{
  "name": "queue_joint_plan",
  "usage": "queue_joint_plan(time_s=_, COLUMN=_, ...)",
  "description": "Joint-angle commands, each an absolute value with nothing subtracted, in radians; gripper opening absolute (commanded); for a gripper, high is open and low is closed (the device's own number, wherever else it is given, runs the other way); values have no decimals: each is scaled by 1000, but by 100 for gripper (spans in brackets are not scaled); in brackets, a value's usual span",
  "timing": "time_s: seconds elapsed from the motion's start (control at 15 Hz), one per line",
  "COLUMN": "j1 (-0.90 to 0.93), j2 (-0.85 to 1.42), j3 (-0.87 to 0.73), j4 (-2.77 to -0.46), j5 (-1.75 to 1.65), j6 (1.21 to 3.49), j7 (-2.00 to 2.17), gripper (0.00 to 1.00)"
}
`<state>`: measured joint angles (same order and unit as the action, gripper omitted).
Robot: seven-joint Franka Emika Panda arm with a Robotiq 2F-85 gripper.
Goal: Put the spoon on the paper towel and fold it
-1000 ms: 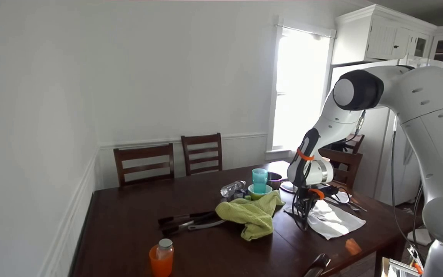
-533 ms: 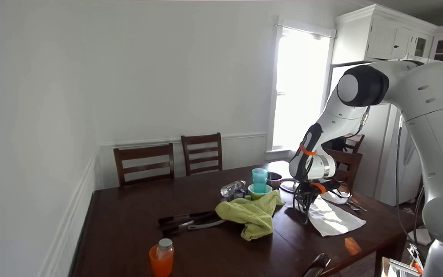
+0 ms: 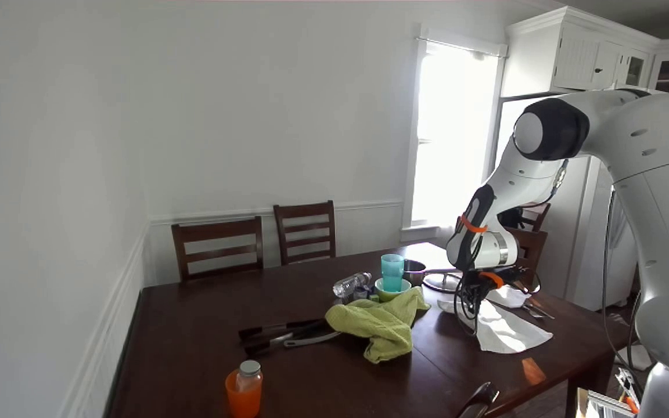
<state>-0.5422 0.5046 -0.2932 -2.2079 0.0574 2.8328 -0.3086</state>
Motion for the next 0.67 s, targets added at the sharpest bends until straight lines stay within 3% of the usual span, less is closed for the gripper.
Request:
queue_joint_plan(time_s=0.0, j1=-564, j2=502, j3=-286, j4=-2208, j5=37, j6=2837, j7=-304, gripper=4)
queue_joint_plan(time_s=0.6, j1=-584, j2=502, j3=-289, j4=-2208, j5=28, j6=2845, j7=-317, gripper=4)
